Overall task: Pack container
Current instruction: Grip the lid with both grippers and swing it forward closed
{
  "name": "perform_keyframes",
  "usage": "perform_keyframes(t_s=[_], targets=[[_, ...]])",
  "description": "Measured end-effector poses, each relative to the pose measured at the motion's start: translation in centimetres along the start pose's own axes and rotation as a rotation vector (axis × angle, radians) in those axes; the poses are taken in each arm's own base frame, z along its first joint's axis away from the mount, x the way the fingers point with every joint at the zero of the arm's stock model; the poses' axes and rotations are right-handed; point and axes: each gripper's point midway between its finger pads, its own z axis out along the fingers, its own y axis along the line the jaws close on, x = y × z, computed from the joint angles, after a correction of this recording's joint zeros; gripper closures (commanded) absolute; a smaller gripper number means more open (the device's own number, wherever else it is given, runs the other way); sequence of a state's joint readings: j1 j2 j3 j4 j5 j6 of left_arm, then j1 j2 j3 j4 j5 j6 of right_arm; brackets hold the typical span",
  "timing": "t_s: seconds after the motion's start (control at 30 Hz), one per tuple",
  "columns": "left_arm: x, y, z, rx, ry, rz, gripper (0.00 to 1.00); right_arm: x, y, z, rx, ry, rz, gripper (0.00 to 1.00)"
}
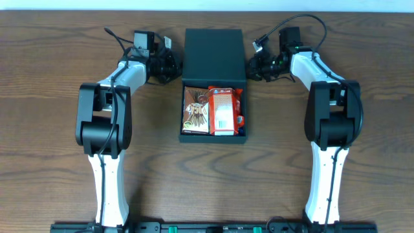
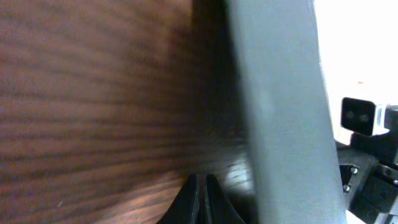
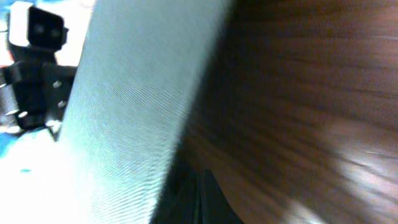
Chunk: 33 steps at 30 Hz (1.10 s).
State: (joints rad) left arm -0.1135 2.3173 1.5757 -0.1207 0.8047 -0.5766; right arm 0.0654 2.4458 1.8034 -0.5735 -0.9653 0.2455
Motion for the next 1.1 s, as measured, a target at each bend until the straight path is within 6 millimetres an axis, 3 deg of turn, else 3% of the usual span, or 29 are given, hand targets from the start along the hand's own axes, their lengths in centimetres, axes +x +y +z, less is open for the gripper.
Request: perform_keyframes(t_s=[0.33, 0.6, 0.87, 1.0, 1.1], targets=[[-2.3, -3.7, -2.4, 0.229, -0.015, 0.108, 0.94, -0.1, 4.4, -0.8, -0.210, 0.033, -0.057, 0.98], [-4.4, -10.4, -5.1, 0.387, -0.015, 0.260, 0.94, -2.9, 9.7, -3.3, -0.277, -0.004, -0.168, 0.98], [-3.9, -14.5, -8.2, 0.449, -0.022, 0.351, 0.94, -2.4, 15.0, -6.7, -0.289, -0.023, -0.226, 0.98], [-2.2, -18.3, -11.4, 0.481, -0.013, 0.426, 0.94, -0.6, 17.9, -8.2, -0.217, -0.014, -0.250, 0.98], [-0.4, -19.8, -12.1, 0.479, 0.018, 0.455, 0.94, 1.4, 19.2, -8.7, -0.112, 0.007, -0.293, 0.98]])
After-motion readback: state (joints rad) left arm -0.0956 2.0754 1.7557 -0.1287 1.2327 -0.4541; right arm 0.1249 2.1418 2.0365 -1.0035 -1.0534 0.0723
